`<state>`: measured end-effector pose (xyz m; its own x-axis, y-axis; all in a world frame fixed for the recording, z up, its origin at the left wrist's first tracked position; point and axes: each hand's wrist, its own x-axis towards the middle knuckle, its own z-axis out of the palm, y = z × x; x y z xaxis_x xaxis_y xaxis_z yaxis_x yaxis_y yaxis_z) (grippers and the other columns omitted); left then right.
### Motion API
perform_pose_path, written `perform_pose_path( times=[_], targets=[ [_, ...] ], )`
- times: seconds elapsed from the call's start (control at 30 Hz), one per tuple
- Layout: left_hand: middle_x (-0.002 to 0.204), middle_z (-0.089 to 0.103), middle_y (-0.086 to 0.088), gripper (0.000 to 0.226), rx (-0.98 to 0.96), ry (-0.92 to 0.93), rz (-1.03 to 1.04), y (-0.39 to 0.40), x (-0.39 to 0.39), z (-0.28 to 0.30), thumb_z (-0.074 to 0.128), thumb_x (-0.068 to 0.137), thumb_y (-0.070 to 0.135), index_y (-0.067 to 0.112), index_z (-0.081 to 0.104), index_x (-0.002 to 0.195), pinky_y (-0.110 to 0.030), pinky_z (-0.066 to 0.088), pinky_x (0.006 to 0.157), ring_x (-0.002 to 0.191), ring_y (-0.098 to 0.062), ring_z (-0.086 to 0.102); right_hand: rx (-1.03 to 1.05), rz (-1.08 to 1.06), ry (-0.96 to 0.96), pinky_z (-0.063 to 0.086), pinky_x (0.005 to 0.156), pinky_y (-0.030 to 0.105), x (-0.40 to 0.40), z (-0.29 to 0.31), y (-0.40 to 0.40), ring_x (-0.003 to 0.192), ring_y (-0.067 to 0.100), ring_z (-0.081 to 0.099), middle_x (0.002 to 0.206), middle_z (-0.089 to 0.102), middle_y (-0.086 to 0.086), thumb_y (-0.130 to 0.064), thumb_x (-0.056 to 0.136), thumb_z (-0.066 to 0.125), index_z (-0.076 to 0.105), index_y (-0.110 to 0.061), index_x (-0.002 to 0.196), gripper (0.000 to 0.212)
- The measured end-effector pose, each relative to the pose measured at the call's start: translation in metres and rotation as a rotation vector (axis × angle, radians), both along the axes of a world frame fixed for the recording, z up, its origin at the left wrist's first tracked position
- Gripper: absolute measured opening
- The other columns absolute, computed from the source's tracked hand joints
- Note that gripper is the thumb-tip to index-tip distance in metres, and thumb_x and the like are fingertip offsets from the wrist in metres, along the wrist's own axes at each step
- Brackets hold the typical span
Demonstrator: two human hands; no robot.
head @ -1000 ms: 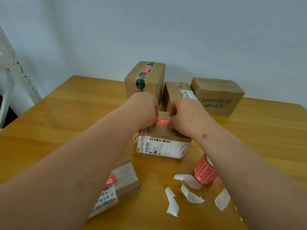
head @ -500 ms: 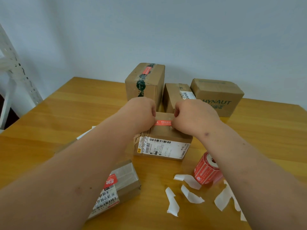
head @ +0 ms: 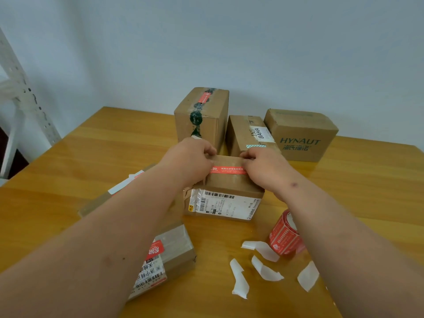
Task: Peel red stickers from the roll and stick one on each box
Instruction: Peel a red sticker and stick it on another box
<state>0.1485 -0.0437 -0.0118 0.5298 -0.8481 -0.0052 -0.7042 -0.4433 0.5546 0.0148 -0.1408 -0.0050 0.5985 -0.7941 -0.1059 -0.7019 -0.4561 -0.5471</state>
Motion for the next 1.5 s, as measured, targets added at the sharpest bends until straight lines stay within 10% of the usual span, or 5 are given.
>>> perform_pose_path(
  times=[0.17, 0.37, 0.87, 1.27, 1.5],
  targets=[
    [0.122, 0.059, 0.007, 0.046, 0.017, -0.075, 0.002, 0.002, -0.005, -0.002, 0.063, 0.085, 0.054, 0.033, 0.06, 0.125, -0.027, 0.048, 0.077, 0.102, -0.013, 0.058, 0.063, 0.03, -0.019, 0.049, 0.086, 0.031, -0.005, -0.001, 0.009, 0.105, 0.016, 0.056, 0.121, 0.058, -0.001, -0.048, 0.085, 0.061, 0.048, -0.022, 0.134, 0.057],
    [0.098, 0.055, 0.013, 0.04, -0.053, 0.215, -0.005, 0.012, -0.004, 0.0, 0.063, 0.091, 0.02, 0.029, 0.058, 0.129, -0.028, 0.056, 0.076, 0.087, -0.01, 0.06, 0.168, 0.008, -0.124, 0.046, 0.084, 0.029, -0.014, 0.001, 0.006, 0.103, 0.013, 0.053, 0.123, 0.057, 0.0, -0.02, 0.087, 0.055, 0.052, -0.023, 0.133, 0.047],
    [0.094, 0.059, 0.014, 0.025, -0.166, 0.255, 0.089, 0.014, -0.006, -0.01, 0.059, 0.095, 0.021, 0.029, 0.063, 0.118, -0.022, 0.051, 0.058, 0.073, -0.006, 0.059, 0.088, -0.001, -0.077, 0.043, 0.102, 0.041, -0.009, -0.002, 0.006, 0.12, 0.025, 0.052, 0.132, 0.056, 0.007, -0.01, 0.094, 0.04, 0.057, -0.015, 0.13, 0.04],
    [0.098, 0.06, 0.013, 0.037, -0.141, 0.289, 0.074, 0.031, -0.01, -0.004, 0.059, 0.093, 0.022, 0.025, 0.059, 0.13, -0.03, 0.058, 0.07, 0.08, -0.011, 0.065, 0.184, 0.044, -0.112, 0.044, 0.1, 0.037, -0.023, -0.006, 0.01, 0.12, 0.019, 0.048, 0.139, 0.046, -0.001, -0.039, 0.087, 0.054, 0.041, -0.032, 0.142, 0.057],
    [0.135, 0.046, 0.004, 0.086, 0.052, 0.052, -0.021, 0.039, -0.001, 0.001, 0.077, 0.07, 0.054, 0.022, 0.045, 0.143, -0.031, 0.044, 0.092, 0.113, -0.015, 0.049, 0.154, 0.093, -0.034, 0.043, 0.102, 0.039, -0.014, -0.009, 0.01, 0.122, 0.022, 0.047, 0.144, 0.039, 0.002, -0.054, 0.069, 0.075, 0.023, -0.034, 0.148, 0.097]
  ],
)
